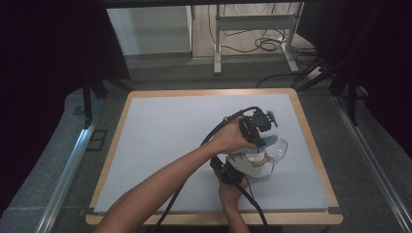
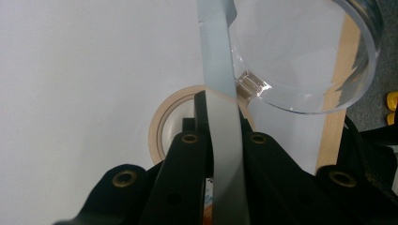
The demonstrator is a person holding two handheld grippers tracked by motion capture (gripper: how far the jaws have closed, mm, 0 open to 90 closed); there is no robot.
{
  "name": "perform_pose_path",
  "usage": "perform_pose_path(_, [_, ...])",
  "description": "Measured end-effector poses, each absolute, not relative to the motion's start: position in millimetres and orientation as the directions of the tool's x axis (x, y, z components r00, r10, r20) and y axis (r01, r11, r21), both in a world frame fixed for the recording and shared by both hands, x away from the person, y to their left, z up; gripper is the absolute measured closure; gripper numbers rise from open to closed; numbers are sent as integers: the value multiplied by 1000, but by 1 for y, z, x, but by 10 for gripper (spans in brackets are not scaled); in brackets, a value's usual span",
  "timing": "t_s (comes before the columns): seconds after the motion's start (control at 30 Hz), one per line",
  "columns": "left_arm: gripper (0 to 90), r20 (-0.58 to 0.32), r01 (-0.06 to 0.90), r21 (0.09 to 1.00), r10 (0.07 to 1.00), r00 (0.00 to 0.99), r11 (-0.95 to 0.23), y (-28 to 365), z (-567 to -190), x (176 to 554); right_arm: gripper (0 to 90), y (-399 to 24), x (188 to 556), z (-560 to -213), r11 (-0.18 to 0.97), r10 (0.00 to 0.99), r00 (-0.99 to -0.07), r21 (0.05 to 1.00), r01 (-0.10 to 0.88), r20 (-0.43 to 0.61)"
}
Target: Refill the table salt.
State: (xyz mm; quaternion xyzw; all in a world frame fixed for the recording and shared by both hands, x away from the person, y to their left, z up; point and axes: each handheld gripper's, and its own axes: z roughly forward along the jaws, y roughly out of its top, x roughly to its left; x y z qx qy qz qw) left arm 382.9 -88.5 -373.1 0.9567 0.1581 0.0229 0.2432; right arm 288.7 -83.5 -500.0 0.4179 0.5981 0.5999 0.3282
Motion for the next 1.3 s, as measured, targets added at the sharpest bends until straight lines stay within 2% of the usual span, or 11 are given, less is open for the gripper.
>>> perform_pose_path(1.3, [900,-30,291,460,313,949,-839,-88,-374,385,574,-82,291,-500,-84,891,-437,990,114,126])
